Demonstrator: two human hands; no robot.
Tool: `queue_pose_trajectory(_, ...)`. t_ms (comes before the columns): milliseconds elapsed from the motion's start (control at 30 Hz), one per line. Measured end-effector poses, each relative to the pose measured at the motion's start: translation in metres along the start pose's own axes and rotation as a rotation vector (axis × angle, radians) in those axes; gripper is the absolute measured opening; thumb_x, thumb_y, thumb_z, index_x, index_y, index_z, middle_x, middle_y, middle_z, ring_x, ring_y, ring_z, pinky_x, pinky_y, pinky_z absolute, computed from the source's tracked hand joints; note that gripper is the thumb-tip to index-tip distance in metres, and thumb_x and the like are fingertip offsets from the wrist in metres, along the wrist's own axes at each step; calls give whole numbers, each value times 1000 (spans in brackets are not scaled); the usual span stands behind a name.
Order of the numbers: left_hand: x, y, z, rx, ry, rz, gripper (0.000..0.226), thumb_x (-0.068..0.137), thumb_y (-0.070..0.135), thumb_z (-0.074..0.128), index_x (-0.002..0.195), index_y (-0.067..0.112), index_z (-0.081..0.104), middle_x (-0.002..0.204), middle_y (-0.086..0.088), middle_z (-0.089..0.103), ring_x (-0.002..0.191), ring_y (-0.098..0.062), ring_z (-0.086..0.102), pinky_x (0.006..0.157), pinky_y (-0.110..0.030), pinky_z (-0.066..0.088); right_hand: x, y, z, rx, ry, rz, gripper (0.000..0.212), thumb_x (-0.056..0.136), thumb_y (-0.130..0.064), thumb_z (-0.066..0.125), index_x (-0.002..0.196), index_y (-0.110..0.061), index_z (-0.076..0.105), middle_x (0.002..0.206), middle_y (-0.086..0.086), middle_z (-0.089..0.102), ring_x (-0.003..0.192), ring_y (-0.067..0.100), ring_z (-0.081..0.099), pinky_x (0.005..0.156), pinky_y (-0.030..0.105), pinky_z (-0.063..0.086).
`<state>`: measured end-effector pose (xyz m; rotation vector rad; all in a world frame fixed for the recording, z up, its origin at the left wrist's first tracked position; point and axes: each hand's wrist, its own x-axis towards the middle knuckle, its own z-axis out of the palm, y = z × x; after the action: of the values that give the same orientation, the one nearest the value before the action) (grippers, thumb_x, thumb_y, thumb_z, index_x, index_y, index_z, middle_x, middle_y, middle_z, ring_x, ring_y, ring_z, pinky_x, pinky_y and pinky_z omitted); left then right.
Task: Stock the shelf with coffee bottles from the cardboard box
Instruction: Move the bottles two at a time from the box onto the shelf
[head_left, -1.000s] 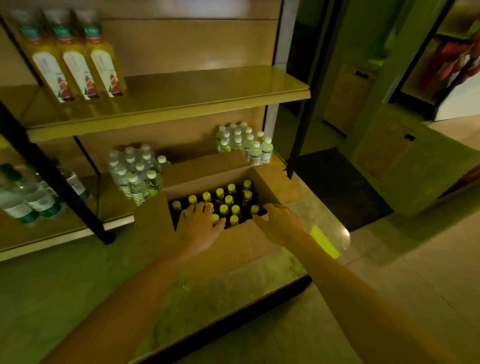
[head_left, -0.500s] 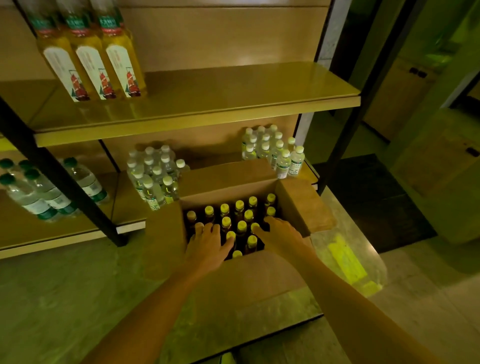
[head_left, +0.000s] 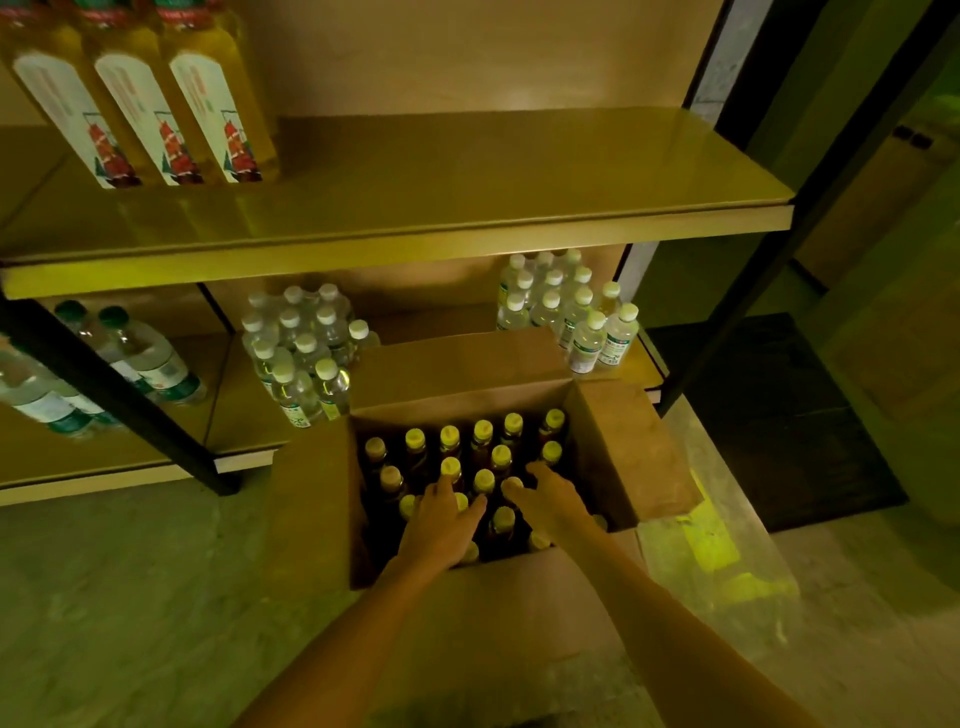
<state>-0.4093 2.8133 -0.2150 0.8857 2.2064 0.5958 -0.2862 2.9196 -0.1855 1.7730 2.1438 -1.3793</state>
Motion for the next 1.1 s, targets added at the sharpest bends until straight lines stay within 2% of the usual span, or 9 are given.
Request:
queue_pose_trajectory(100, 12, -1, 8, -75, -5, -70, 77, 89, 57, 54, 151, 19, 28, 148, -11, 41, 135, -32, 40, 105, -48, 42, 20, 2, 5, -1, -42, -8, 61, 92, -43, 57, 146, -18, 41, 140, 9, 54, 124, 28, 53, 80, 28, 39)
queue_pose_trajectory(233, 30, -3, 17, -153, -29, -155, 74, 88, 46, 59, 149, 16, 29, 146, -11, 41, 130, -32, 45, 99, -45, 45, 41, 6, 13, -2, -102, 18, 53, 93, -35, 58, 140, -14, 45, 135, 9, 54, 118, 27, 53, 79, 31, 38)
queue_pose_trajectory(367, 46, -11, 27, -232, -64, -263, 78, 84, 35, 67, 150, 18, 29, 145, -11, 46, 129, -32, 47, 95, -37, 45, 64, 16, 23, 101, -133, 106, 52, 90, -27, 63, 137, -12, 46, 106, -3, 54, 84, 10, 48, 64, 25, 40)
queue_pose_trajectory(400, 49, -14, 29, -248, -77, -295, 79, 82, 33, 68, 150, 18, 31, 144, -11, 48, 129, -32, 48, 93, -35, 44, 70, 20, 25, 148, -137, 145, 57, 88, -26, 66, 139, -13, 44, 103, -3, 54, 84, 11, 50, 63, 25, 39)
queue_pose_trajectory(467, 55, -20, 32, -258, -108, -338, 72, 80, 28, 70, 145, 19, 40, 139, -10, 54, 123, -31, 53, 94, -35, 47, 78, 25, 31, 213, -167, 215, 66, 86, -23, 70, 144, -12, 40, 119, 7, 58, 101, 23, 57, 72, 31, 42)
queue_pose_trajectory(567, 64, -26, 38, -231, -151, -343, 58, 80, 20, 71, 134, 18, 51, 128, -9, 61, 114, -29, 59, 94, -42, 52, 91, 27, 43, 205, -176, 253, 64, 84, -19, 72, 141, -13, 43, 127, 12, 59, 108, 28, 58, 81, 38, 48)
queue_pose_trajectory(700, 76, -34, 41, -216, -191, -331, 75, 77, 17, 77, 143, 20, 42, 137, -7, 56, 123, -31, 54, 98, -43, 49, 106, 26, 49, 91, -199, 157, 60, 84, -16, 71, 139, -17, 46, 134, 5, 57, 124, 27, 53, 98, 34, 45)
queue_pose_trajectory(900, 86, -38, 55, -225, -102, -359, 62, 73, 25, 84, 128, 14, 57, 126, -7, 64, 115, -27, 60, 86, -32, 49, 111, 41, 52, 97, -131, 69, 55, 88, -13, 68, 138, -17, 47, 132, 4, 59, 124, 25, 54, 94, 27, 41)
queue_pose_trajectory(1100, 81, -38, 51, -255, -36, -317, 43, 72, 25, 82, 112, 18, 66, 105, -1, 71, 96, -21, 66, 72, -30, 51, 108, 44, 47, 75, -124, 88, 41, 87, -17, 70, 126, -16, 57, 115, 6, 67, 109, 26, 61, 77, 27, 43)
